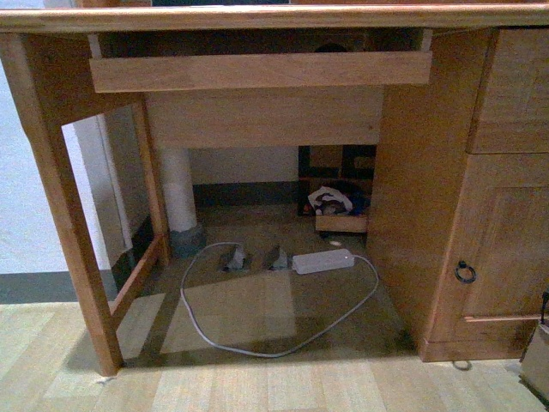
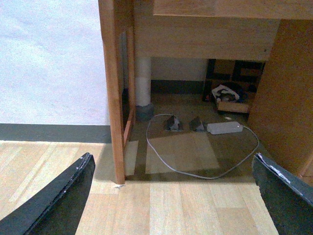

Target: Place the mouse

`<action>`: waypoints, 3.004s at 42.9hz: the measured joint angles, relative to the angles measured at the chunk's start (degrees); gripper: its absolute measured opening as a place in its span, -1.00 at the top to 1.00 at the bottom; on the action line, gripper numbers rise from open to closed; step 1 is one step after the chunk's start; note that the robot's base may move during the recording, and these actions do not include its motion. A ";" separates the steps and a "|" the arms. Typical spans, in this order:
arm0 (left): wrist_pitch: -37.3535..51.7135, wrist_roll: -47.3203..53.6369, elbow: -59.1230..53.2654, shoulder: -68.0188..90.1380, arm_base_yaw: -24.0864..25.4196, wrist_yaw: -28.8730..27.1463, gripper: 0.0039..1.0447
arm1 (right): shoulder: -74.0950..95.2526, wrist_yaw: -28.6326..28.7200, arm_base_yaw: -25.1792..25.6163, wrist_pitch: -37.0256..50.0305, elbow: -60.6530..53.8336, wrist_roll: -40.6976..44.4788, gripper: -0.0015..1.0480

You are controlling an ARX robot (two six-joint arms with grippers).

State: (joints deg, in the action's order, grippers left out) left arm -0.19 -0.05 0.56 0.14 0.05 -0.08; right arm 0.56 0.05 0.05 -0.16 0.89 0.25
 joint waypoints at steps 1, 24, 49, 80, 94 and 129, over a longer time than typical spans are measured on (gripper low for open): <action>0.00 0.00 0.00 0.00 0.00 0.00 -0.88 | 0.00 -0.02 0.00 0.00 0.00 0.00 -0.87; 0.00 0.00 0.00 0.00 0.00 0.00 -0.88 | 0.00 -0.02 0.00 0.00 0.00 0.00 -0.87; 0.00 0.00 0.00 0.00 0.00 0.00 -0.88 | 0.00 -0.02 0.00 0.00 0.00 0.00 -0.87; 0.00 0.00 0.00 0.00 0.00 0.00 -0.88 | 0.00 -0.02 0.00 0.00 0.00 0.00 -0.87; -0.07 0.00 0.00 0.00 0.00 0.00 -0.88 | 0.00 0.00 0.00 -0.04 0.00 0.00 -0.87; 0.13 0.00 0.00 0.00 0.00 -0.02 -0.88 | 0.00 -0.02 0.00 0.00 0.00 0.00 -0.87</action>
State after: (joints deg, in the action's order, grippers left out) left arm -0.05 -0.05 0.56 0.14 0.05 -0.10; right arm 0.56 0.03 0.05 -0.16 0.89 0.25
